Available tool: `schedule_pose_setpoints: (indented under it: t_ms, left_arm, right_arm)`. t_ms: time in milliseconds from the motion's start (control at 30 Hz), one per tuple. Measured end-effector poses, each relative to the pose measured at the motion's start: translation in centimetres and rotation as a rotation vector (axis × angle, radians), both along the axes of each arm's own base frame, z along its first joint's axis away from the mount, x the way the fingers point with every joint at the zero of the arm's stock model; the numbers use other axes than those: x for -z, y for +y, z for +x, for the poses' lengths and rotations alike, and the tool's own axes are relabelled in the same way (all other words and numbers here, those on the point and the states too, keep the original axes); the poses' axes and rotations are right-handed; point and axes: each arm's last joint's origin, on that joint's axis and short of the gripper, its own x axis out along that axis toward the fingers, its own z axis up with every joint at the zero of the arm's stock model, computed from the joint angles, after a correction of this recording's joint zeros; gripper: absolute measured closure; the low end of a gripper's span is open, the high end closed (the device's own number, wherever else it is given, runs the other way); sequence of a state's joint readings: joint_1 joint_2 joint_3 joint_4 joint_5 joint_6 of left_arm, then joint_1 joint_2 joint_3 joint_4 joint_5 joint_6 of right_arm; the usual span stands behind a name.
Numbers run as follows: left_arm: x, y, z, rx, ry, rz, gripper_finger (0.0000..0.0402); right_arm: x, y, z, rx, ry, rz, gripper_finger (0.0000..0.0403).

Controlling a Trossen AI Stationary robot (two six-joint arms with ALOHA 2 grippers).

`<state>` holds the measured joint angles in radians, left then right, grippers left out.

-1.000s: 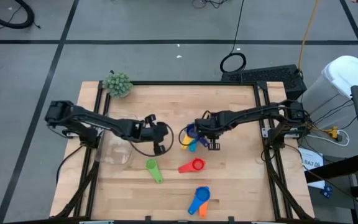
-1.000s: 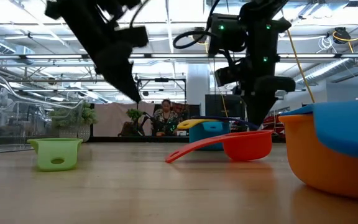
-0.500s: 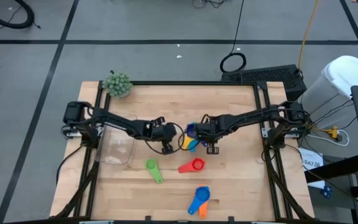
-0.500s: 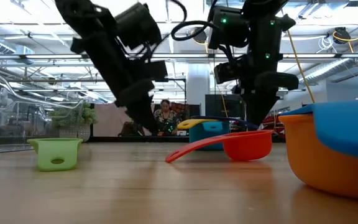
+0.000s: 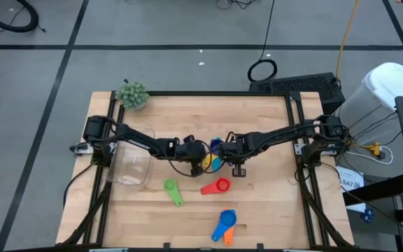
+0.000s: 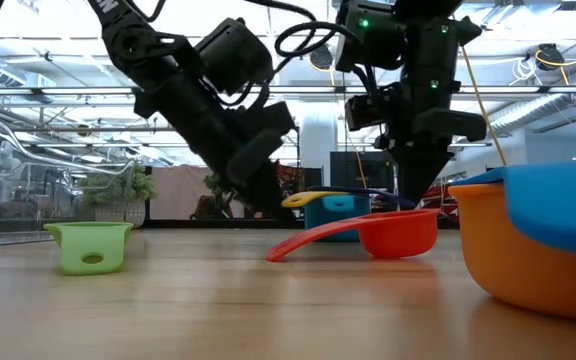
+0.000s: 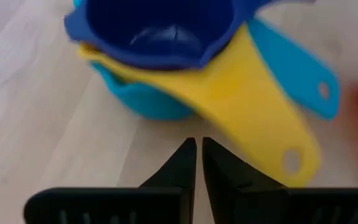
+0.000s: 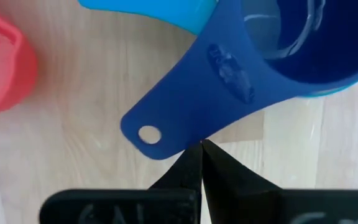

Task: Nest measuring cups in basket
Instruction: Adjust the top stacked measuring cup on the table

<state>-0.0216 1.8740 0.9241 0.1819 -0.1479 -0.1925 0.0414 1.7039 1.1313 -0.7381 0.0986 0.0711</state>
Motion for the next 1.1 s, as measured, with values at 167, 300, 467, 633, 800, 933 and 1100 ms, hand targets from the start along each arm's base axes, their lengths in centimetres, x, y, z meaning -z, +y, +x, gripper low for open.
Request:
schedule_pose_setpoints:
  t_ms: [167,300,467,633,800,933,1100]
  left_arm:
    - [-0.6,-0.1,0.5,0.002,-0.084,-0.029,0.0369]
    - [-0.6,-0.1,0.5,-0.002,-0.082,-0.034,0.0369]
    - [-0.6,-0.1,0.5,-0.002,-0.082,-0.034,0.0369]
    - [-0.6,0.0,0.5,-0.005,-0.082,-0.034,0.0369]
    - [-0.6,0.0,0.5,-0.005,-0.082,-0.034,0.0369]
    - [-0.6,0.1,0.5,-0.007,-0.086,-0.033,0.0369]
    - [-0.6,0.5,0.6,-0.017,-0.087,-0.033,0.0369]
  right_arm:
    - [-0.1,0.1,0.6,-0.004,-0.062,0.025,0.0403]
    - [-0.2,0.2,1.0,-0.005,-0.109,0.057,0.0403]
    - [-0.3,0.2,1.3,-0.006,-0.143,0.058,0.0403]
    - [-0.5,0.2,1.8,-0.008,-0.191,0.060,0.0403]
    - [-0.6,0.2,2.1,-0.018,-0.227,0.059,0.0403]
    - [-0.7,0.2,2.3,-0.020,-0.253,0.059,0.0403]
    - [-0.9,0.3,2.7,-0.024,-0.290,0.059,0.0403]
